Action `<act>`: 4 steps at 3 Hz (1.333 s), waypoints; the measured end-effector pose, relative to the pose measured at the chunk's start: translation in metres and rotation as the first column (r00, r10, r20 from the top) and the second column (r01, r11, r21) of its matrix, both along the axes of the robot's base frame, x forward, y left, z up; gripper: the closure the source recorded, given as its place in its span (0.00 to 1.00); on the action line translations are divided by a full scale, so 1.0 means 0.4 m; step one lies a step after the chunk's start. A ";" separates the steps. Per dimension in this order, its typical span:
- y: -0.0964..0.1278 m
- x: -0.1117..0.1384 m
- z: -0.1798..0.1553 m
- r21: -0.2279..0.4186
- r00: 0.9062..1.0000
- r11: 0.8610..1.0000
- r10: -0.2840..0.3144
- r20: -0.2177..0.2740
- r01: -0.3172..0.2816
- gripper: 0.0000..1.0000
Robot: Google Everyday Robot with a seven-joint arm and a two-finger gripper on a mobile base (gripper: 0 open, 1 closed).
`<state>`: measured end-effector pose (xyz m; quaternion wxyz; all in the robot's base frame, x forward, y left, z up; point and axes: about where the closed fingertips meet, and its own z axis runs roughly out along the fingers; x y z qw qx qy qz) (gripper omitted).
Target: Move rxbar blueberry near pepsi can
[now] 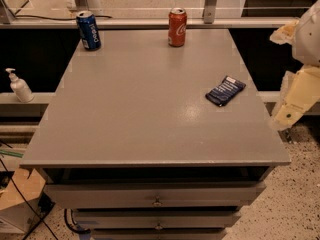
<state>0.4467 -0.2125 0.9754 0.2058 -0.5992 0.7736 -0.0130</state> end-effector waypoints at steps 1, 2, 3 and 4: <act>0.023 0.045 -0.037 0.157 0.999 0.987 0.017 0.040 -0.023 0.00; 0.029 0.116 -0.084 0.241 0.999 0.971 -0.012 0.036 0.003 0.00; 0.027 0.116 -0.097 0.236 0.999 0.972 -0.020 0.025 0.014 0.00; 0.049 0.154 -0.127 0.279 0.999 0.960 -0.039 0.017 0.033 0.00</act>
Offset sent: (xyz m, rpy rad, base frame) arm 0.0843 0.0085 -0.0570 0.3295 -0.0252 -0.0711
